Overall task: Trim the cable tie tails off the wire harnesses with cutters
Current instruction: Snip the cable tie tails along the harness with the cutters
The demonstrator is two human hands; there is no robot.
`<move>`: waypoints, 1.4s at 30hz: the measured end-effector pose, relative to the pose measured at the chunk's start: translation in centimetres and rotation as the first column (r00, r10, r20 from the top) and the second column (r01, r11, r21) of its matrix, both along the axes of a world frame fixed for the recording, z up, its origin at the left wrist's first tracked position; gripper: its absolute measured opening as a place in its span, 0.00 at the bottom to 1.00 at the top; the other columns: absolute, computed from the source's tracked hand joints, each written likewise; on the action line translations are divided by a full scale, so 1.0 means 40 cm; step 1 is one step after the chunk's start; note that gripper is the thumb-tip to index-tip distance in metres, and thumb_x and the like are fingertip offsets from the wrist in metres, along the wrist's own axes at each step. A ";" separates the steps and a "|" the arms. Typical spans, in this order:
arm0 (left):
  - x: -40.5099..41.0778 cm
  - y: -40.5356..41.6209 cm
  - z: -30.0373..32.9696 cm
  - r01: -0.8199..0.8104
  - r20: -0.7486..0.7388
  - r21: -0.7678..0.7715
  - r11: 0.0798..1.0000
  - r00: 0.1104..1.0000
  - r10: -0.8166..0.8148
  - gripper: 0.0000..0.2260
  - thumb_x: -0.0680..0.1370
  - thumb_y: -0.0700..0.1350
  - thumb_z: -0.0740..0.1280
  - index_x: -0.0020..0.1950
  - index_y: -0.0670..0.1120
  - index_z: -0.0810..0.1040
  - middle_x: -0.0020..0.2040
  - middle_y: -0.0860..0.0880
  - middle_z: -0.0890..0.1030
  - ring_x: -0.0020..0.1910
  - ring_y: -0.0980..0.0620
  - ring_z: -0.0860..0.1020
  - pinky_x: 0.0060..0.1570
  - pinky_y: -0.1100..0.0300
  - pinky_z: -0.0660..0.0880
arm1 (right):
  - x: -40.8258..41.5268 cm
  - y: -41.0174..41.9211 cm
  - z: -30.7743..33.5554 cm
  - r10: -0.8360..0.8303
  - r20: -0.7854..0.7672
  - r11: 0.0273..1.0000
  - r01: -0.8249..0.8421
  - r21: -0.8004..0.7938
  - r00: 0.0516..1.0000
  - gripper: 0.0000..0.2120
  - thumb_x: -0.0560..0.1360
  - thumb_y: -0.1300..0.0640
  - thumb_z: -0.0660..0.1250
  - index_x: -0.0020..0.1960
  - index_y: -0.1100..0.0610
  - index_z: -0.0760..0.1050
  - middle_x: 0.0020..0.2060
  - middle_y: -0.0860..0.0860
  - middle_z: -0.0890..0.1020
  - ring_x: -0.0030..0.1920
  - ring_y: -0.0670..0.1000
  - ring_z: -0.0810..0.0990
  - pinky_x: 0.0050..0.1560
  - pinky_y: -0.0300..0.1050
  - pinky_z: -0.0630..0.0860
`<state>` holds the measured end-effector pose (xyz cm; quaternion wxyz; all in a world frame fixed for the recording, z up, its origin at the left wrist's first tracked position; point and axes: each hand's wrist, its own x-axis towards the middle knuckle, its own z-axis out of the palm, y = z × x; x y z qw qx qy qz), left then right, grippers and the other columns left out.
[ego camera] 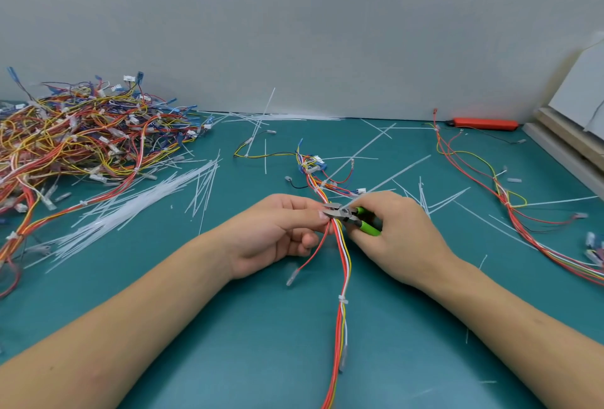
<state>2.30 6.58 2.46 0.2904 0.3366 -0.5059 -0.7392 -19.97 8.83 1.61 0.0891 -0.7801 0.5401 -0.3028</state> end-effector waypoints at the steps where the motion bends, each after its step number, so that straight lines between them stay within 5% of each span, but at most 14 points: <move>1: 0.000 0.000 0.000 0.000 0.002 0.000 1.000 1.000 0.000 0.03 0.78 0.41 0.71 0.49 0.44 0.84 0.44 0.47 0.84 0.31 0.56 0.71 0.33 0.66 0.71 | 0.000 -0.001 -0.001 0.001 0.004 1.000 -0.001 -0.003 1.000 0.04 0.73 0.55 0.74 0.47 0.49 0.82 0.38 0.44 0.81 0.43 0.51 0.77 0.47 0.52 0.76; 11: -0.001 -0.002 -0.001 0.000 0.002 -0.015 1.000 1.000 0.000 0.05 0.79 0.41 0.69 0.46 0.46 0.85 0.44 0.47 0.84 0.31 0.56 0.71 0.34 0.66 0.70 | -0.005 -0.007 -0.008 -0.008 0.027 0.999 0.007 0.049 1.000 0.09 0.73 0.53 0.74 0.52 0.44 0.79 0.43 0.43 0.82 0.48 0.47 0.78 0.51 0.51 0.76; 15: -0.001 0.000 0.000 -0.001 0.000 -0.014 1.000 1.000 0.001 0.05 0.78 0.41 0.70 0.45 0.47 0.85 0.42 0.47 0.84 0.30 0.56 0.71 0.33 0.66 0.71 | 0.000 -0.001 0.001 -0.012 0.013 0.999 0.011 0.045 1.000 0.05 0.72 0.50 0.70 0.44 0.50 0.78 0.36 0.45 0.79 0.42 0.50 0.75 0.45 0.52 0.75; 22: 0.000 0.001 0.001 -0.014 0.018 0.002 1.000 1.000 0.014 0.07 0.75 0.42 0.72 0.51 0.43 0.83 0.42 0.47 0.83 0.29 0.56 0.71 0.32 0.66 0.72 | 0.000 0.003 0.002 -0.041 -0.018 0.996 0.042 0.085 0.999 0.14 0.69 0.45 0.64 0.35 0.55 0.70 0.25 0.50 0.69 0.30 0.52 0.67 0.32 0.49 0.68; 30: 0.000 0.001 0.000 -0.017 0.005 0.005 1.000 1.000 0.017 0.04 0.80 0.39 0.69 0.49 0.44 0.84 0.43 0.47 0.84 0.30 0.56 0.72 0.32 0.66 0.72 | -0.006 -0.006 -0.008 -0.005 0.037 1.000 0.004 0.028 0.999 0.05 0.72 0.54 0.75 0.43 0.52 0.79 0.37 0.45 0.80 0.44 0.51 0.75 0.47 0.53 0.75; 42: -0.002 0.001 0.002 -0.018 0.022 -0.003 1.000 1.000 0.018 0.03 0.77 0.41 0.71 0.49 0.43 0.83 0.44 0.47 0.84 0.30 0.56 0.72 0.32 0.66 0.71 | -0.007 -0.006 -0.004 -0.021 0.032 0.999 0.019 0.043 0.999 0.13 0.70 0.47 0.72 0.55 0.44 0.83 0.49 0.43 0.82 0.54 0.50 0.78 0.59 0.49 0.75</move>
